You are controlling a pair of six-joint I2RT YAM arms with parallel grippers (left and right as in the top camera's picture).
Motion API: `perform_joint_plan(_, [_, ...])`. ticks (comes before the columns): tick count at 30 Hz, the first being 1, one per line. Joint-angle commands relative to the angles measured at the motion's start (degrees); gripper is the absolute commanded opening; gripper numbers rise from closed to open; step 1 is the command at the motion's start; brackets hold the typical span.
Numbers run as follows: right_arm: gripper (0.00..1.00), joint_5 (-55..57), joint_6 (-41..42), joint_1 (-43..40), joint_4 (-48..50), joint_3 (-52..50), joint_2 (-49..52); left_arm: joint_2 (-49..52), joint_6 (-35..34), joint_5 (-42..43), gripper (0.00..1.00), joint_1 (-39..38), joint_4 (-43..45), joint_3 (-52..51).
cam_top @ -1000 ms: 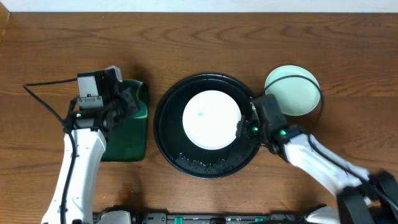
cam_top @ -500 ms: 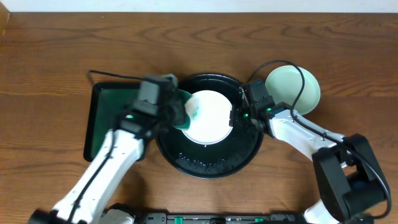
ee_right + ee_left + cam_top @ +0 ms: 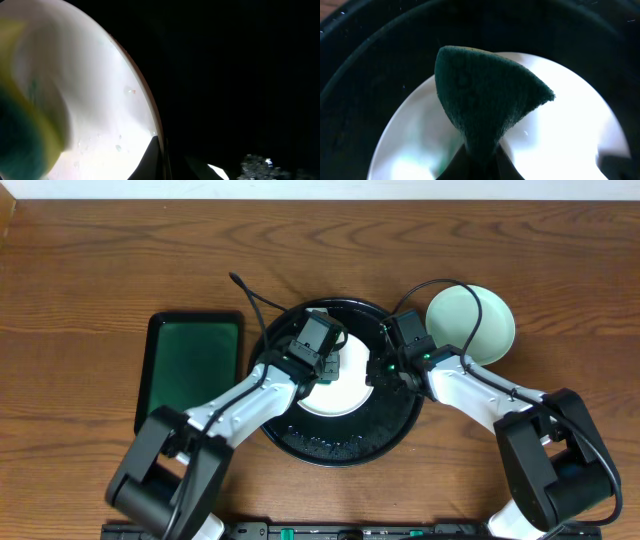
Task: Clean dirty plates on tray and stack at the side
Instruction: 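Scrub the white plate with the sponge in the left gripper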
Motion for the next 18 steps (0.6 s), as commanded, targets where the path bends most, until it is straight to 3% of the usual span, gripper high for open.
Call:
perform_joint_plan(1, [0.01, -0.7, -1.2, 1.6, -0.6, 0.2, 1.4, 1.7, 3.6, -2.6, 0.07, -0.1, 0.7, -0.2])
perform_joint_plan(9, [0.01, -0.7, -1.2, 1.7, -0.7, 0.2, 1.4, 2.2, 11.7, -23.1, 0.08, 0.0, 0.0, -0.2])
perform_joint_plan(12, [0.01, -0.7, -1.6, 1.7, -1.1, 0.2, 1.4, 2.2, 11.9, -29.7, 0.07, 0.0, 0.2, -0.2])
perform_joint_plan(15, [0.01, -0.7, -1.6, 1.7, -1.3, 0.2, 1.4, 2.2, 11.9, -26.0, 0.08, -0.1, 0.9, -0.2])
perform_joint_plan(18, [0.01, -0.7, -1.6, 1.7, -1.3, 0.2, 1.4, 2.2, 10.5, -14.3, 0.07, -0.3, 1.6, -0.2])
